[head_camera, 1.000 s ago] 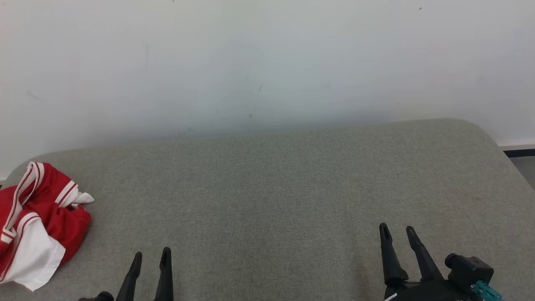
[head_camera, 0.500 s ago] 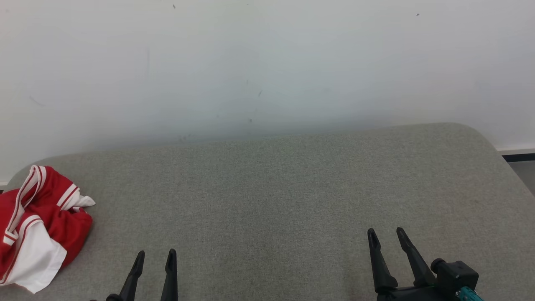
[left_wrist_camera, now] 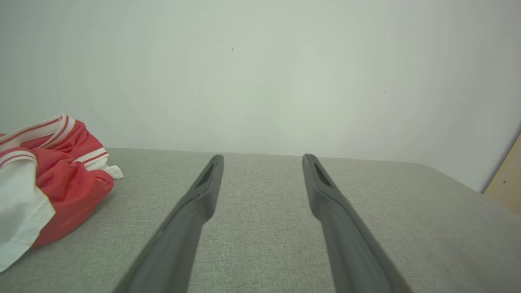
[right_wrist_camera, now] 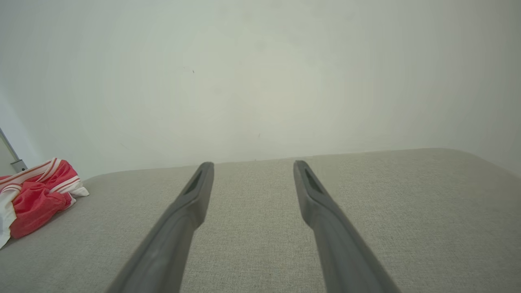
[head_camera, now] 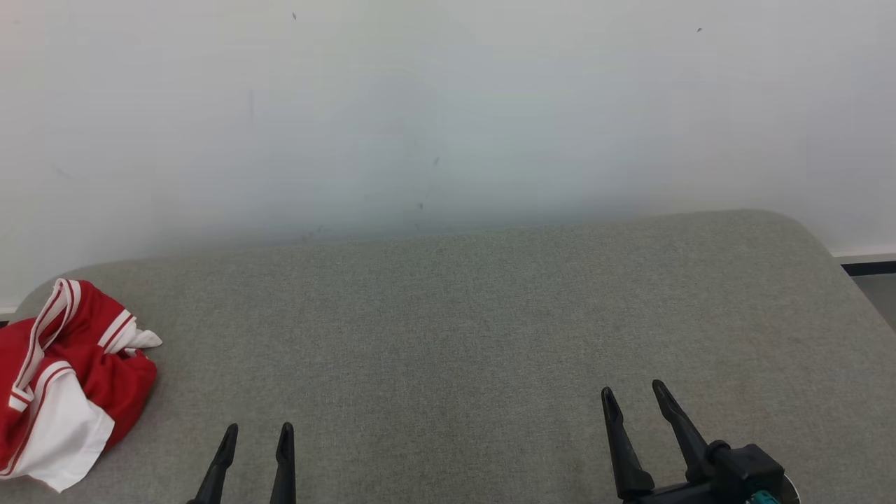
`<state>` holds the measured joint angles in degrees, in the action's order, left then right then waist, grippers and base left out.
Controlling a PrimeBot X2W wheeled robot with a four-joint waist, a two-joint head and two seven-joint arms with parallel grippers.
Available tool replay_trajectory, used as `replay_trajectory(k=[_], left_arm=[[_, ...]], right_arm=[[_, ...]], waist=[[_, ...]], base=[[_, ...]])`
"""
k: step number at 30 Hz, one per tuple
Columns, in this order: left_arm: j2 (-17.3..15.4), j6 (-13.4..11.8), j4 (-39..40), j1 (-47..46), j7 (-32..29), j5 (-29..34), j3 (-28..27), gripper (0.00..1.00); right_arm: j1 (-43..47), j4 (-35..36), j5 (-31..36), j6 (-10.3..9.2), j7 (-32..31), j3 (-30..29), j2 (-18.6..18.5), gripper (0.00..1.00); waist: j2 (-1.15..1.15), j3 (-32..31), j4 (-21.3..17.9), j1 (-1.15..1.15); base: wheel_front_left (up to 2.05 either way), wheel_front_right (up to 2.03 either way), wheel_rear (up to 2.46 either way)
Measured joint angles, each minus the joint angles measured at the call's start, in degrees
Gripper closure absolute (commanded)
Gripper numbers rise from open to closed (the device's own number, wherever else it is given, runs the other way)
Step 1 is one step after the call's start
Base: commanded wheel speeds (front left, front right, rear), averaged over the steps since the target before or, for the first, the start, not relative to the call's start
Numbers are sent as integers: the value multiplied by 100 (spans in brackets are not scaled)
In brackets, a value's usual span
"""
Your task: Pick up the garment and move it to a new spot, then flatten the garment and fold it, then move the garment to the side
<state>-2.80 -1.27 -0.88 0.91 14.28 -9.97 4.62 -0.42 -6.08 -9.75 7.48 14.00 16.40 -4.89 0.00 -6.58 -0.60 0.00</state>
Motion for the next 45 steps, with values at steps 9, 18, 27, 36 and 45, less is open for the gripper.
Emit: replay_trajectory(k=[9, 18, 27, 36, 45], left_arm=[[-1, -89, 44, 23, 73, 343, -55, 0], [-3, -133, 77, 13, 73, 338, -78, 0], [-3, -98, 77, 12, 73, 339, -116, 0], [-3, -91, 57, 7, 73, 316, -82, 0], [-3, -92, 51, -8, 73, 297, -69, 0]], right_arm=[[75, 120, 349, 0, 103, 36, 2, 0], [82, 115, 368, 0, 113, -7, 24, 0], [74, 94, 382, 0, 113, 8, 62, 0], [74, 97, 405, 0, 113, -3, 71, 0], [75, 115, 331, 0, 113, 44, 87, 0]], waist=[[0, -1, 9, 0], [0, 84, 42, 0], [0, 127, 38, 0], [0, 127, 63, 0], [0, 127, 276, 0]], base=[[0, 0, 0], [0, 0, 0], [0, 0, 0], [0, 0, 0], [0, 0, 0]])
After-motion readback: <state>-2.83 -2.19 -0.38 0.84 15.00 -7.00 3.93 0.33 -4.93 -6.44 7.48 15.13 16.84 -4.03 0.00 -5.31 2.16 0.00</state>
